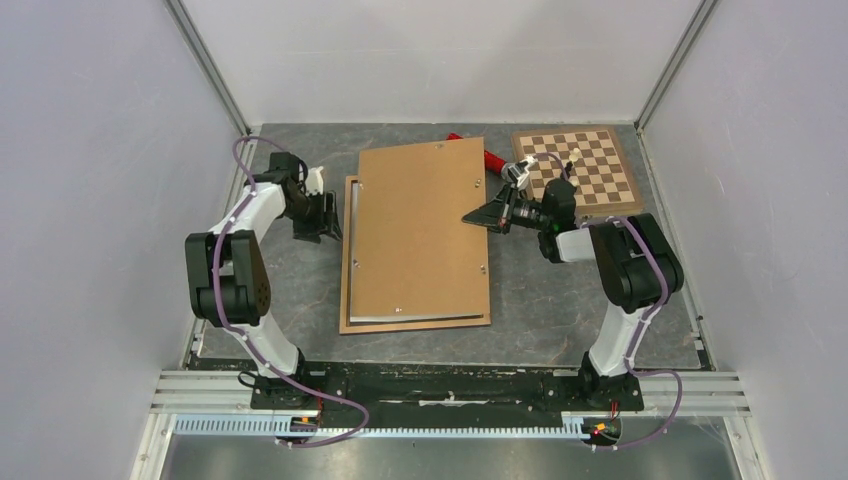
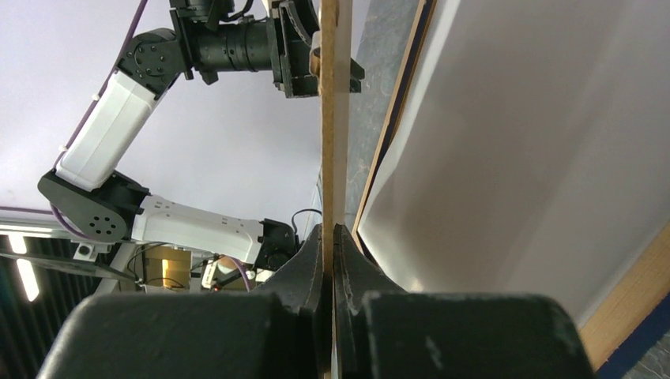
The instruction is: Put the photo into the frame
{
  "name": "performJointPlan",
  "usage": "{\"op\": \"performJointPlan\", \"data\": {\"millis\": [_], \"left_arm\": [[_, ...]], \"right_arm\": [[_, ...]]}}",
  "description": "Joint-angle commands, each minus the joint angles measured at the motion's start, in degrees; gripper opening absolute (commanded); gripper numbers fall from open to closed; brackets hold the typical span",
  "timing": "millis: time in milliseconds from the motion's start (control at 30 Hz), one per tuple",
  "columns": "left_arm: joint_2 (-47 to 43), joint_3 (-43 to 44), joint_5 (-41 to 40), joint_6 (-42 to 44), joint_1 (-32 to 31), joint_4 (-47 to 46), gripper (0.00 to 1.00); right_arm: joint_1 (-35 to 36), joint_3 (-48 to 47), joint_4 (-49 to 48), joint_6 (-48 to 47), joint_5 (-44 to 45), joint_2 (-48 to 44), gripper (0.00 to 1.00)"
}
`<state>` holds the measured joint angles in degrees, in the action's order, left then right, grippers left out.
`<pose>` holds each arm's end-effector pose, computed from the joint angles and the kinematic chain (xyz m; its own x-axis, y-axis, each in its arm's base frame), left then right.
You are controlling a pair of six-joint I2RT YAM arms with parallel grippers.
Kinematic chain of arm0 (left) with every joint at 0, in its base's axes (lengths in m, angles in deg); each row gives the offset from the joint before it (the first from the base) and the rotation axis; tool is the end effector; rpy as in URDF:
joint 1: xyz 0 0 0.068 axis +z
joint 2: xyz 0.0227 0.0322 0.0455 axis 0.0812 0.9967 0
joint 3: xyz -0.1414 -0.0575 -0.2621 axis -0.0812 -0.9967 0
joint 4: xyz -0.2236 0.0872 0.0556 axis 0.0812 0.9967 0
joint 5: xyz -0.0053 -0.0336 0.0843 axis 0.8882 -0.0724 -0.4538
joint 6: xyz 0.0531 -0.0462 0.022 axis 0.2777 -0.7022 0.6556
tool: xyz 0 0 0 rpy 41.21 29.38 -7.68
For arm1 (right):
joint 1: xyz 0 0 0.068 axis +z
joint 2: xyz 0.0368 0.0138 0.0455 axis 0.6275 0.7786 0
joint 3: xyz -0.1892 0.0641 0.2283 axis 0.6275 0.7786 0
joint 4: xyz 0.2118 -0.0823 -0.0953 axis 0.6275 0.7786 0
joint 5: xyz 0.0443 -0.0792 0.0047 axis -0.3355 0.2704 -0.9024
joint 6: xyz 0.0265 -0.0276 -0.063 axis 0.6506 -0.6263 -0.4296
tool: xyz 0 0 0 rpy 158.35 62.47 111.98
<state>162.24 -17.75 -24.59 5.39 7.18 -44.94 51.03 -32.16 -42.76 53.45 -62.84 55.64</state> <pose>0.3412 -0.0041 0.2230 -0.9482 -0.0117 -0.3175 0.0836 0.9549 -0.2848 0.3496 0.1289 0.2119 -0.9021 0.2987 -0.3115 -0.2762 0.1548 0.9485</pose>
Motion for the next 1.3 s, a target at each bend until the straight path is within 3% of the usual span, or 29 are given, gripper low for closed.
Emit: {"op": "performJointPlan", "data": {"millis": [0, 300, 1267], "left_arm": [[-2.4, 2.8, -0.8, 4.4, 0.9, 1.3, 0.67], [-5.9, 2.8, -2.4, 6.8, 2.1, 2.0, 0.78], [-6.3, 3.5, -2.7, 6.0, 2.3, 2.5, 0.78]], "right_arm": [[0.8, -3.6, -6.9, 2.3, -2.1, 1.3, 0.00], [1.5, -5.9, -5.8, 0.9, -1.6, 4.4, 0.00], [2.6, -7.3, -2.4, -2.3, -1.4, 7.8, 0.00]]}}
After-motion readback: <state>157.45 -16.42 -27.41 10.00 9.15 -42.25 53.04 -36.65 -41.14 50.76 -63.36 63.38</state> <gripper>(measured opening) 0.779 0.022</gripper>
